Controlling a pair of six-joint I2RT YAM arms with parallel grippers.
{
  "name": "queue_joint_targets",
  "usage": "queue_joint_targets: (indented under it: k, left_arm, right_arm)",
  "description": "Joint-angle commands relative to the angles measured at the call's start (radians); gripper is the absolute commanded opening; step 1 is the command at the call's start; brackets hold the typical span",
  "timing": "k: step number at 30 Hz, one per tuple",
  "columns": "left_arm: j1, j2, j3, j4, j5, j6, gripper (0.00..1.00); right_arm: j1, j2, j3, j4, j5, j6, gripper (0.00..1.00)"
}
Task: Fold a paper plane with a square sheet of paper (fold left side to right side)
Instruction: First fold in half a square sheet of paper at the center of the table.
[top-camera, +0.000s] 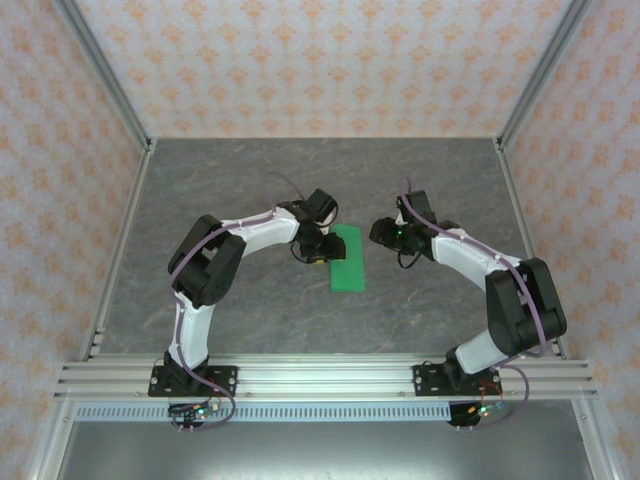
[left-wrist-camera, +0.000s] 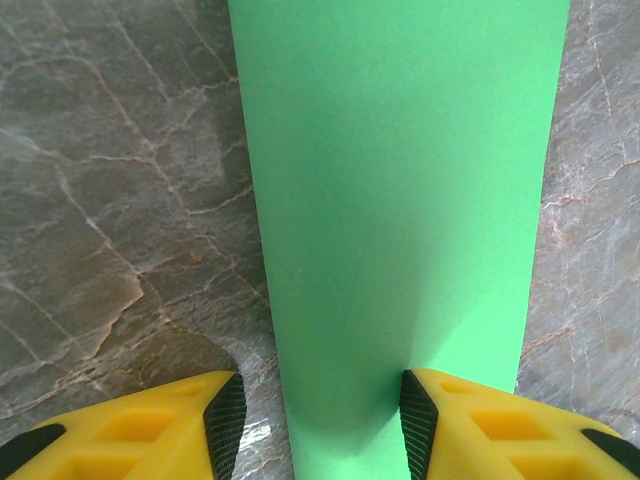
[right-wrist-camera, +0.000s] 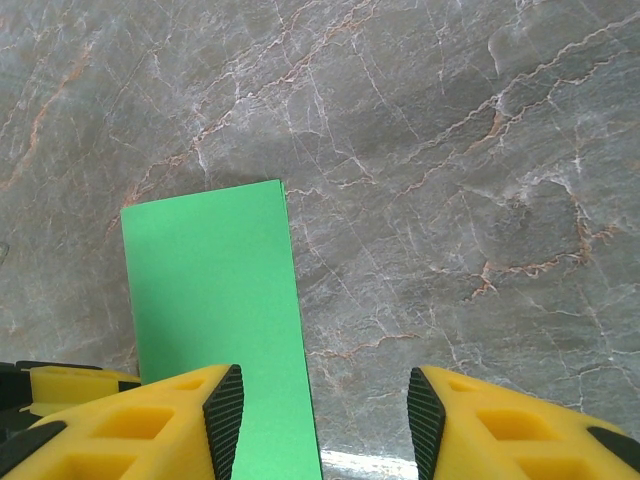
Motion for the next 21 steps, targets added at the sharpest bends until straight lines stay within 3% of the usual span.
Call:
queue_joint_targets:
  k: [1, 21]
  left_arm:
    - [-0.023, 0.050, 0.004, -0.001, -0.017, 0.011, 0.49]
    - [-0.024, 0.054, 0.015, -0.030, -0.021, 0.029, 0.48]
  right_arm:
    - [-0.003, -0.027, -0.011, -0.019, 0.015, -0.017, 0.50]
    - [-0.002, -0.024, -0.016, -0.011, 0.002, -0.005, 0.50]
